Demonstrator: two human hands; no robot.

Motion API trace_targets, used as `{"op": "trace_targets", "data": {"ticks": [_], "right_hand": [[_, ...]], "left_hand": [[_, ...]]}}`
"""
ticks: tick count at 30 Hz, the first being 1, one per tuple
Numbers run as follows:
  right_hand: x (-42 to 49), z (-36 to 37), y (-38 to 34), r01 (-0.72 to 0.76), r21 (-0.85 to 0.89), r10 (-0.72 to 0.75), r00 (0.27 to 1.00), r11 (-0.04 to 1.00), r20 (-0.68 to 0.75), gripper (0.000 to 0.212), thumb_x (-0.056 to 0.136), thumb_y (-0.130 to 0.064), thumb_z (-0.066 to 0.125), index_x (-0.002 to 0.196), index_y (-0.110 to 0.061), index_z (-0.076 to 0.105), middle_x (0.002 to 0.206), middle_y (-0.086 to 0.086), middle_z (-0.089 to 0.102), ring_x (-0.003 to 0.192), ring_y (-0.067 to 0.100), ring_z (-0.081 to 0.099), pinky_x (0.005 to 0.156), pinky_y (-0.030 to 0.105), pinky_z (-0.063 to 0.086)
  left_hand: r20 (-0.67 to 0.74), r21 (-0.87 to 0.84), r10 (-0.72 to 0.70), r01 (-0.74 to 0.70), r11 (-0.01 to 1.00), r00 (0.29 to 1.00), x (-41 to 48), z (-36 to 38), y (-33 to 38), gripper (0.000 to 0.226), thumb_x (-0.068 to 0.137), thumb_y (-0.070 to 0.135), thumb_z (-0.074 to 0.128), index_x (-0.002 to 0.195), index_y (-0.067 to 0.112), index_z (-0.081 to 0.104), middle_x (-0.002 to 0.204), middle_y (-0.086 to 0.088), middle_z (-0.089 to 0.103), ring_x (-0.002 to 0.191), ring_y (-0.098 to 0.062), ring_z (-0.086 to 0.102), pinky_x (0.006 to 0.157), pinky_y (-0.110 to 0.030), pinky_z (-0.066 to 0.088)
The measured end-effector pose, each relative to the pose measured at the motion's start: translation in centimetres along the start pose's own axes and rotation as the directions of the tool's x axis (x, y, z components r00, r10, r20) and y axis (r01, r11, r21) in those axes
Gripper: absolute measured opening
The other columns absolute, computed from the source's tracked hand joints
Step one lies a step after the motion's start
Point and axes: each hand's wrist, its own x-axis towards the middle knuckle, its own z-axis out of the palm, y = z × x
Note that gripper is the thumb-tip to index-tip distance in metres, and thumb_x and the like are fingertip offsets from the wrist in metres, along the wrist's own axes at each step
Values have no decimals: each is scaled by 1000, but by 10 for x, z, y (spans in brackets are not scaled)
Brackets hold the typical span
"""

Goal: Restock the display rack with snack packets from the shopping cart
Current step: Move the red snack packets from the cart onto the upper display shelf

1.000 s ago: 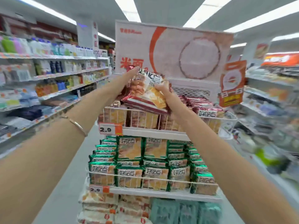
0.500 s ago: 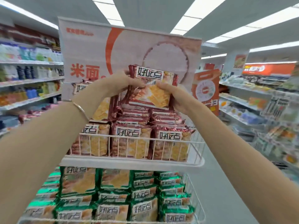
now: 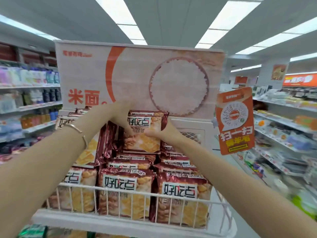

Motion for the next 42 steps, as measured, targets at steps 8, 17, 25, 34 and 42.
{"op": "trace_targets", "data": {"ticks": [8,17,25,34,42], "right_hand": [[-5,21,0,-68,98,77,993,993,-90,93,59,-30,95,125,-26,30,118,-6,55,110,14,55,99,32,44],[-48,-4,-22,318,-814,-507,861,485,34,120,70,-76,65,156,-38,-9,165,-2,-16,151,20,-16,123,49,-4],[-29,0,-9,328,-928,-428,875,177,227,113,74,-85,47,157,-31,-8,166,6,-5,152,28,-11,123,49,-4],[-65,39,-47,347,-723,-552,832,597,-56,98,78,-77,55,156,-38,9,165,-2,4,152,18,2,123,46,9],[-64,178,-98,112,-60,-121,976,992,-181,103,87,-53,68,155,-40,-9,165,-2,6,148,21,21,106,31,32]], "left_hand": [[99,-6,-43,43,999,994,11,11,-15,122,58,44,94,154,28,21,150,2,45,132,-26,48,111,-45,39],[192,-7,-9,10,1000,981,19,7,-23,125,62,49,90,156,40,8,158,8,33,139,-26,40,112,-48,37],[216,8,-31,30,1000,976,13,-1,-13,114,74,43,85,158,34,8,159,2,33,140,-28,38,112,-44,36],[-350,-734,-208,-129,667,913,-111,-1,-121,92,74,72,67,152,39,31,160,1,30,144,-20,33,111,-40,28],[-47,-947,-279,46,319,959,-123,73,-123,78,90,51,65,148,15,28,115,-2,63,84,-12,64,73,-22,50]]}}
